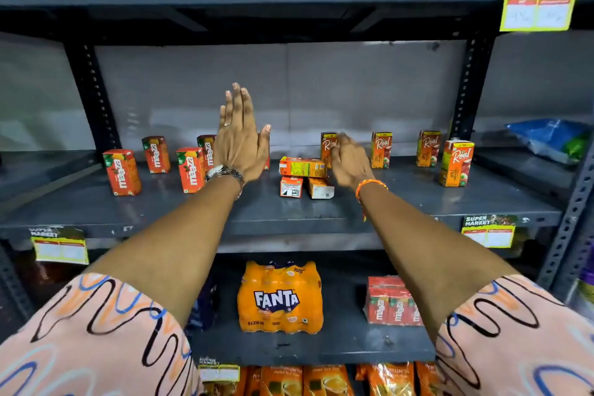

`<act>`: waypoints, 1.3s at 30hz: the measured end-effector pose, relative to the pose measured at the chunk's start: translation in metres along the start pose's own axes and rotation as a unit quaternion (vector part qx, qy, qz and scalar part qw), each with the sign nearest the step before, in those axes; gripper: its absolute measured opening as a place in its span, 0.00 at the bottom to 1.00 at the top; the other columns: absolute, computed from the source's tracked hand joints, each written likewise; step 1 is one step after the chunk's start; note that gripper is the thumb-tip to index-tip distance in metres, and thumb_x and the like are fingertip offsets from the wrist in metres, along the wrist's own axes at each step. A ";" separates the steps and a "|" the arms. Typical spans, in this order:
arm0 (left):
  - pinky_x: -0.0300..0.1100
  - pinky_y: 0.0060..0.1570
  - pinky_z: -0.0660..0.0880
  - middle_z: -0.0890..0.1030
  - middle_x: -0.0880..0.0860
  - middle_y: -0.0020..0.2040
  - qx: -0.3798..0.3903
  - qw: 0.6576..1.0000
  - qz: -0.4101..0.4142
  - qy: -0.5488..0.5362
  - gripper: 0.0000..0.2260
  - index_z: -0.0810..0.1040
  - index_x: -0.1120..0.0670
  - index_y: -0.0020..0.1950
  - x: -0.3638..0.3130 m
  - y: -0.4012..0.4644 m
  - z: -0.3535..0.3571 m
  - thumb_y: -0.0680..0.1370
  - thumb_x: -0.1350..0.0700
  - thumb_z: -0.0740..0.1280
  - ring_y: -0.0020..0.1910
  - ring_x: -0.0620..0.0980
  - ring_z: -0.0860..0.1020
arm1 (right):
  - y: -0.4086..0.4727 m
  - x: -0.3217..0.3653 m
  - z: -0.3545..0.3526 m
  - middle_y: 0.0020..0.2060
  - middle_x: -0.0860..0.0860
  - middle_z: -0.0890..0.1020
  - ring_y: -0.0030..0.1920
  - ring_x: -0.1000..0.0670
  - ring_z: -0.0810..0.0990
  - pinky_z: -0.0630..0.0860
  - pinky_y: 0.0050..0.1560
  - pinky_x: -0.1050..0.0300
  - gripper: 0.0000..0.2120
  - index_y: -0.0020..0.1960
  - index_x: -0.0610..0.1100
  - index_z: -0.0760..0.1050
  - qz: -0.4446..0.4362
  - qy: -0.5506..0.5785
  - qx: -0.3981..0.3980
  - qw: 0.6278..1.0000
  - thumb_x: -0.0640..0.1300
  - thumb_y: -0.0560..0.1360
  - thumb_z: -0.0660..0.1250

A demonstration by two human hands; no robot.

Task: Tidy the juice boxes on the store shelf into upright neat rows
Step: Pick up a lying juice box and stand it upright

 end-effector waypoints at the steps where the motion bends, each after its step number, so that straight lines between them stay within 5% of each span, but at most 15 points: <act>1: 0.46 0.79 0.40 0.41 0.58 0.82 -0.007 1.000 0.001 -0.004 0.34 0.40 0.59 0.81 -0.001 -0.005 0.001 0.81 0.45 0.50 0.81 0.55 0.42 | 0.001 0.001 0.005 0.69 0.36 0.71 0.67 0.36 0.71 0.67 0.68 0.49 0.21 0.69 0.33 0.68 -0.001 0.007 0.018 1.000 0.44 0.82 0.52; 4: 0.49 0.80 0.43 0.42 0.58 0.82 -0.015 1.000 -0.008 -0.017 0.33 0.41 0.59 0.81 0.001 -0.030 0.001 0.82 0.44 0.49 0.82 0.55 0.42 | -0.009 0.010 0.011 0.56 0.33 0.78 0.59 0.33 0.74 0.67 0.62 0.47 0.20 0.52 0.35 0.76 0.009 0.004 0.084 0.996 0.47 0.83 0.51; 9: 0.48 0.79 0.41 0.39 0.55 0.82 0.042 0.999 -0.019 -0.029 0.34 0.37 0.56 0.80 0.008 -0.100 0.019 0.82 0.40 0.46 0.81 0.52 0.39 | -0.008 0.012 0.016 0.56 0.36 0.79 0.60 0.35 0.75 0.68 0.64 0.45 0.19 0.56 0.36 0.77 0.039 0.055 0.122 0.990 0.47 0.82 0.52; 12: 0.48 0.80 0.42 0.39 0.54 0.81 0.089 0.996 -0.006 -0.008 0.34 0.36 0.55 0.80 0.003 -0.140 0.034 0.81 0.39 0.44 0.81 0.53 0.41 | -0.005 0.017 0.011 0.51 0.35 0.81 0.58 0.35 0.76 0.68 0.55 0.48 0.11 0.48 0.36 0.75 0.045 0.084 0.154 0.984 0.44 0.78 0.60; 14: 0.49 0.80 0.45 0.47 0.55 0.82 0.103 0.994 0.004 0.021 0.33 0.45 0.56 0.81 -0.001 -0.157 0.042 0.81 0.39 0.46 0.82 0.54 0.49 | -0.002 0.021 0.006 0.45 0.35 0.81 0.49 0.37 0.79 0.68 0.43 0.53 0.06 0.46 0.39 0.72 0.032 0.072 0.158 0.984 0.42 0.75 0.65; 16: 0.51 0.76 0.57 0.63 0.56 0.79 0.088 0.995 0.002 0.036 0.31 0.60 0.56 0.79 -0.005 -0.162 0.043 0.81 0.40 0.50 0.77 0.56 0.65 | 0.001 0.024 0.001 0.38 0.44 0.80 0.40 0.45 0.79 0.71 0.35 0.55 0.11 0.52 0.40 0.70 0.026 0.054 0.171 0.984 0.41 0.73 0.68; 18: 0.52 0.67 0.67 0.74 0.54 0.72 0.068 0.997 0.005 0.048 0.28 0.70 0.53 0.73 -0.007 -0.163 0.043 0.81 0.38 0.52 0.67 0.56 0.74 | 0.003 0.027 0.000 0.42 0.45 0.80 0.44 0.47 0.80 0.75 0.38 0.54 0.17 0.58 0.39 0.69 0.022 0.039 0.188 0.981 0.39 0.71 0.69; 21: 0.51 0.59 0.68 0.78 0.53 0.63 0.047 0.997 0.035 0.058 0.29 0.74 0.51 0.66 -0.004 -0.164 0.045 0.78 0.32 0.54 0.60 0.55 0.76 | 0.006 0.025 0.001 0.56 0.43 0.79 0.57 0.44 0.78 0.78 0.53 0.50 0.18 0.61 0.40 0.71 0.019 0.048 0.184 0.982 0.37 0.72 0.67; 25: 0.50 0.58 0.68 0.78 0.52 0.60 0.044 0.996 0.043 0.067 0.32 0.75 0.51 0.65 0.000 -0.165 0.048 0.75 0.28 0.55 0.58 0.54 0.76 | -0.001 0.020 0.003 0.54 0.40 0.83 0.56 0.45 0.80 0.79 0.58 0.47 0.12 0.57 0.35 0.79 0.052 0.132 0.176 0.974 0.33 0.76 0.64; 28: 0.51 0.58 0.68 0.78 0.52 0.60 0.042 0.996 0.044 0.071 0.32 0.74 0.52 0.65 0.001 -0.165 0.050 0.75 0.28 0.56 0.58 0.54 0.76 | -0.018 0.019 0.000 0.51 0.38 0.82 0.51 0.46 0.80 0.80 0.56 0.48 0.12 0.59 0.30 0.76 0.093 0.277 0.153 0.944 0.31 0.77 0.63; 33: 0.51 0.58 0.68 0.79 0.52 0.60 0.022 0.995 0.050 0.080 0.31 0.75 0.52 0.65 0.002 -0.166 0.052 0.76 0.29 0.57 0.57 0.54 0.77 | -0.061 0.026 -0.019 0.57 0.38 0.78 0.50 0.46 0.79 0.77 0.41 0.61 0.16 0.66 0.29 0.70 0.141 0.512 0.101 0.841 0.31 0.79 0.61; 39: 0.52 0.58 0.69 0.80 0.53 0.59 -0.001 0.996 0.051 0.070 0.32 0.76 0.52 0.65 0.003 -0.167 0.053 0.76 0.29 0.55 0.56 0.55 0.77 | -0.121 0.030 -0.047 0.62 0.38 0.78 0.55 0.46 0.79 0.76 0.50 0.57 0.18 0.68 0.33 0.68 0.118 0.622 0.053 0.772 0.32 0.79 0.61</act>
Point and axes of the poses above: each hand's wrist, its own y-axis towards the middle knuckle, its own z-axis out of the palm, x = y × z, the point moved 2 cm from there along y, towards the middle knuckle
